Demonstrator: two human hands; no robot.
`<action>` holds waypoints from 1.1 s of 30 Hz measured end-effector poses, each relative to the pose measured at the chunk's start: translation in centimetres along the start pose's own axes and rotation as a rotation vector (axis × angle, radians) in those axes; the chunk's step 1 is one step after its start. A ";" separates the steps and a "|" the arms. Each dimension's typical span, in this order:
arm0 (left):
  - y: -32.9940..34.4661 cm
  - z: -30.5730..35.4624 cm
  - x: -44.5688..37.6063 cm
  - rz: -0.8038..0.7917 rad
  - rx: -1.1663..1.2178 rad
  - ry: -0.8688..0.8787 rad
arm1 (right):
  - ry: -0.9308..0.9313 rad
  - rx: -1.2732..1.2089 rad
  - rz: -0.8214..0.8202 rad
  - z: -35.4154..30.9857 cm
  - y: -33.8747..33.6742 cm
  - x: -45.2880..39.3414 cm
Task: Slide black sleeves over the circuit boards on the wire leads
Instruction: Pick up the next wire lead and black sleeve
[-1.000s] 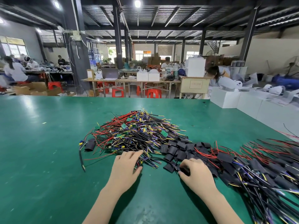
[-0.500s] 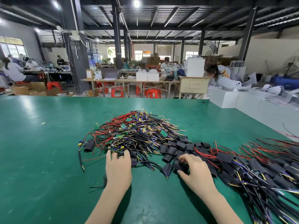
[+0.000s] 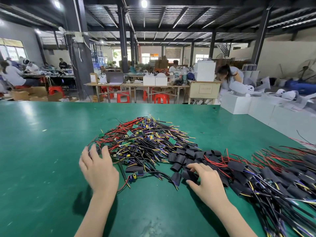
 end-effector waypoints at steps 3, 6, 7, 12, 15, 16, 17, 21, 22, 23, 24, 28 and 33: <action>0.5 3.0 0.5 -0.025 0.171 0.200 | -0.007 -0.006 -0.009 -0.1 0.1 0.1; 4.6 5.9 3.1 -0.323 0.188 0.350 | -0.008 -0.016 -0.008 -0.1 0.1 0.1; 6.0 6.2 3.8 -0.387 0.144 0.377 | -0.005 -0.023 -0.003 -0.1 0.0 0.1; 8.1 5.1 4.3 -0.472 0.141 0.321 | 0.003 -0.042 0.033 0.1 -0.5 0.0; 7.7 4.5 3.9 -0.450 0.199 0.271 | -0.001 -0.039 0.034 -0.1 -0.5 0.1; 7.5 4.4 3.8 -0.445 0.220 0.256 | -0.003 -0.041 0.034 -0.1 -0.5 0.0; 7.3 4.3 3.7 -0.442 0.250 0.238 | -0.005 -0.047 0.035 -0.2 -0.5 0.1; 6.0 4.6 3.1 -0.385 0.525 0.159 | 0.005 -0.083 0.059 -0.1 -0.9 0.2; 5.6 4.7 3.0 -0.374 0.605 0.130 | 0.010 -0.100 0.070 -0.1 -1.1 0.2; 5.5 4.8 3.0 -0.384 0.668 0.096 | 0.014 -0.117 0.082 -0.1 -1.3 0.2; 5.7 4.8 3.1 -0.419 0.713 0.062 | 0.018 -0.133 0.093 0.0 -1.4 0.2; 7.4 4.9 4.1 -0.614 0.768 -0.034 | 0.021 -0.173 0.133 0.0 -1.9 0.3; 7.9 5.7 5.0 -0.739 0.623 0.120 | 0.017 -0.195 0.136 -0.1 -2.1 0.3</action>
Point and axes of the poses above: each hand's wrist, its own x-axis away from the middle knuckle, its own y-axis out of the palm, z = x × y, the point moved 10 cm from there along -x, towards the middle knuckle, and after that the axes turned 1 degree about x, right-handed, at the moved point
